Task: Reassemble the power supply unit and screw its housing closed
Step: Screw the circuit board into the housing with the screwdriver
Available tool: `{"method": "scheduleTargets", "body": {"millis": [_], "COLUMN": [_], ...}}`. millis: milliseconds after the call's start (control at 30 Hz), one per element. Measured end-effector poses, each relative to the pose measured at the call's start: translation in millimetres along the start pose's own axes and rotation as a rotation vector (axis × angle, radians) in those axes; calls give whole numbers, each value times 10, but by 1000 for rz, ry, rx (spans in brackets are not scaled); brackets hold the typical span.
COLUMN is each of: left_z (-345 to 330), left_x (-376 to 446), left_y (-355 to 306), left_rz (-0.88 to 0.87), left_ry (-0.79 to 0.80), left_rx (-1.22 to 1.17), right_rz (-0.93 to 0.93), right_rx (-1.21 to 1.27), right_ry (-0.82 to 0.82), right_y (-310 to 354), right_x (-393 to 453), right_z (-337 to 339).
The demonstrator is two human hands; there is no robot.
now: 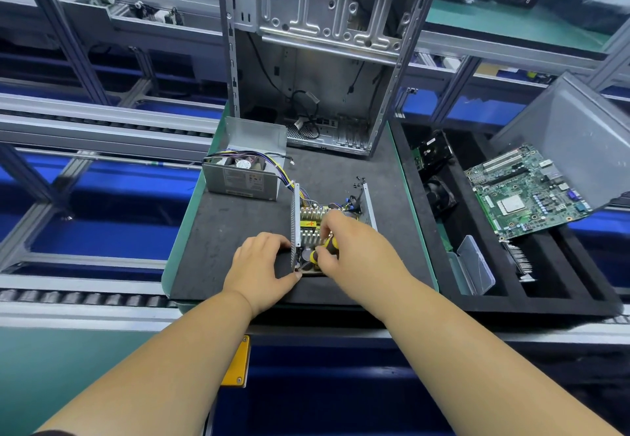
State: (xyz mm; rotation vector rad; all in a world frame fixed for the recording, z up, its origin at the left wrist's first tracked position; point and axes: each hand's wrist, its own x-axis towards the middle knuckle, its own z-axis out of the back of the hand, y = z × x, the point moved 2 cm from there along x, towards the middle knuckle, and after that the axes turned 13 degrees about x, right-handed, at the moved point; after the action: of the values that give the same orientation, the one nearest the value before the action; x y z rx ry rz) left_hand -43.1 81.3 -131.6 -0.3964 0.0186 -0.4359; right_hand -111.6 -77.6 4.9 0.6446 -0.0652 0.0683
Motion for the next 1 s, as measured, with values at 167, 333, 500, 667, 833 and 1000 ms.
{"method": "scheduleTargets", "body": {"millis": [167,333,500,667,833,1000], "left_z": [2,0,4,-1,6,6], "left_x": [5,-3,1,5,7,9], "left_y": [2,5,4,5,6,0], "left_rz": [0,-1,-2,1,2,3], "left_ry": [5,1,-4,-1,-1,11], "left_rx": [-4,-1,-1,7,16,14], "right_rz": [38,-37,-52,0,13,31], "right_rx": [50,-136,-8,32,29,10], "right_ry": [44,2,8,-12,-26,9], "right_y": [49,-6,-51,-39,-21,-2], "right_x": [-61,-43,-83,-130,-119,-135], "right_z": [-26,-11,2,19,42,16]}}
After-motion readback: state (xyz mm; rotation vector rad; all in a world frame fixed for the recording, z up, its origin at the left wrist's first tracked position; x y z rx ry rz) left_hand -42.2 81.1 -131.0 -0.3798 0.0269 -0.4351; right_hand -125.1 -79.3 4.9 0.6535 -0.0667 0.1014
